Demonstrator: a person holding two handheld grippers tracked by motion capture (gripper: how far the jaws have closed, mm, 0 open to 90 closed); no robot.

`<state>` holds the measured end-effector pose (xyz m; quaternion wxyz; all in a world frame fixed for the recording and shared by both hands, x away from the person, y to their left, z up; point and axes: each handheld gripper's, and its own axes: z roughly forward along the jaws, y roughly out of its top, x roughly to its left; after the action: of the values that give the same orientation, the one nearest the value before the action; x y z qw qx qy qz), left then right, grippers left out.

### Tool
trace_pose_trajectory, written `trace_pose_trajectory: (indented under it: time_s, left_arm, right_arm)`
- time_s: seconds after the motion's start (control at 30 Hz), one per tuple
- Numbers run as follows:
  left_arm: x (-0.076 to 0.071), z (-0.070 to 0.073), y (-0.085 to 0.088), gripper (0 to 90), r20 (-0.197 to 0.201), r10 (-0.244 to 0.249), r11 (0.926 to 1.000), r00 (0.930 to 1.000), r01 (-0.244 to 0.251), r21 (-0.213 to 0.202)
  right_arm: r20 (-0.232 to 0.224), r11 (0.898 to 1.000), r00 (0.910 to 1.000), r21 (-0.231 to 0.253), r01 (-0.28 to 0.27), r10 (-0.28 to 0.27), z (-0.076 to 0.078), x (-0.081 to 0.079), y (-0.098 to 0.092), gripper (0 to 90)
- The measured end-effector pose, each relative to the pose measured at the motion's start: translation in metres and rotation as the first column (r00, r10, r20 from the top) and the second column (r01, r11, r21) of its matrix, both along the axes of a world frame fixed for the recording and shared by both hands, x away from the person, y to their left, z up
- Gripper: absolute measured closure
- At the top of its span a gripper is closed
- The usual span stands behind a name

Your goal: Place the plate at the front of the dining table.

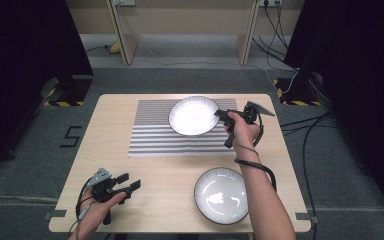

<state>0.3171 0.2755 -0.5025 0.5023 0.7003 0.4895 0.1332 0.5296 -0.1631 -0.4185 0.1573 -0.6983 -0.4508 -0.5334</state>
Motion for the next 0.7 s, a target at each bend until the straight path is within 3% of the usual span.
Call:
trace_pose_trajectory:
  time_s: [0.7]
  left_arm:
    - [0.0,0.0,0.001,34.6,0.0,0.003,1.0,1.0,-0.003,-0.001]
  right_arm:
    - [-0.009,1.0,0.9999,0.001,0.006,-0.006,-0.001,0.017,0.011,74.3]
